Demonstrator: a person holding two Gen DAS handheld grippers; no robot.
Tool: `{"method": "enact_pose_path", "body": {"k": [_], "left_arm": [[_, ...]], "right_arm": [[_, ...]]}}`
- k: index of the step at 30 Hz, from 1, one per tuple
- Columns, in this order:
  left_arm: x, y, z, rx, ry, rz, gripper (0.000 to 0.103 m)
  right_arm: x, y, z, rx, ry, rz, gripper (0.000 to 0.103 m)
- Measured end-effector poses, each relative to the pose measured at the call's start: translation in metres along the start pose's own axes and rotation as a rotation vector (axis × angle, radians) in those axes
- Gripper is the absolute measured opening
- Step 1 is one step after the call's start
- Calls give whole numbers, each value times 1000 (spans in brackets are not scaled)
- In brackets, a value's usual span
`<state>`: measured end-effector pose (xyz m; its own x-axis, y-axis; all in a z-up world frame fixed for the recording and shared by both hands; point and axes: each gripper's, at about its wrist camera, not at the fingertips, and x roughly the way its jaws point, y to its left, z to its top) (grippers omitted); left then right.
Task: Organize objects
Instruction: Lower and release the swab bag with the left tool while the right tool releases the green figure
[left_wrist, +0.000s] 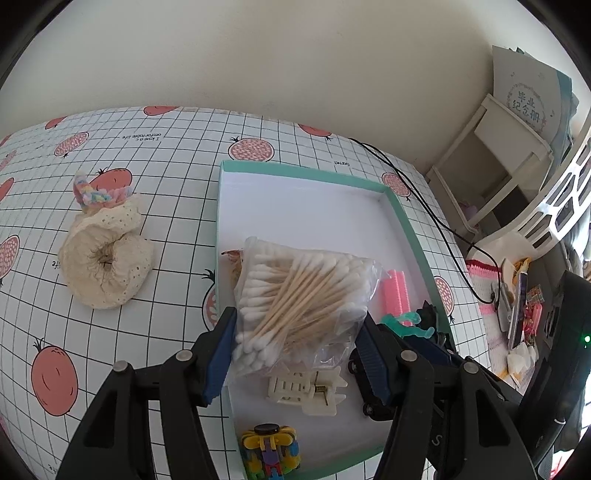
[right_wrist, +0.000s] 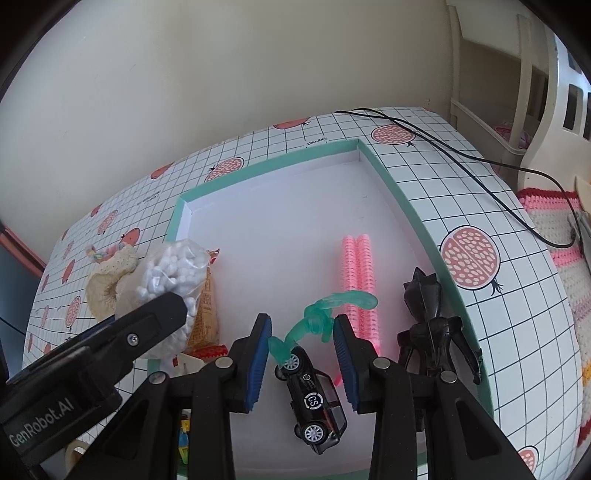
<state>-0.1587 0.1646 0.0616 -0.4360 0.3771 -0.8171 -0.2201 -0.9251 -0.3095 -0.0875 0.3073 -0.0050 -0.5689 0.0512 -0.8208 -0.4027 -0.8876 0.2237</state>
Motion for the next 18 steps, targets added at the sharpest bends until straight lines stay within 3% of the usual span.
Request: {"method": "enact_pose_path", "body": {"k": [18], "left_arm": [[-10,3,3,-3,-28,-4,65]], "right_arm": [[-6,2,0,-9,-26,17,39]]}}
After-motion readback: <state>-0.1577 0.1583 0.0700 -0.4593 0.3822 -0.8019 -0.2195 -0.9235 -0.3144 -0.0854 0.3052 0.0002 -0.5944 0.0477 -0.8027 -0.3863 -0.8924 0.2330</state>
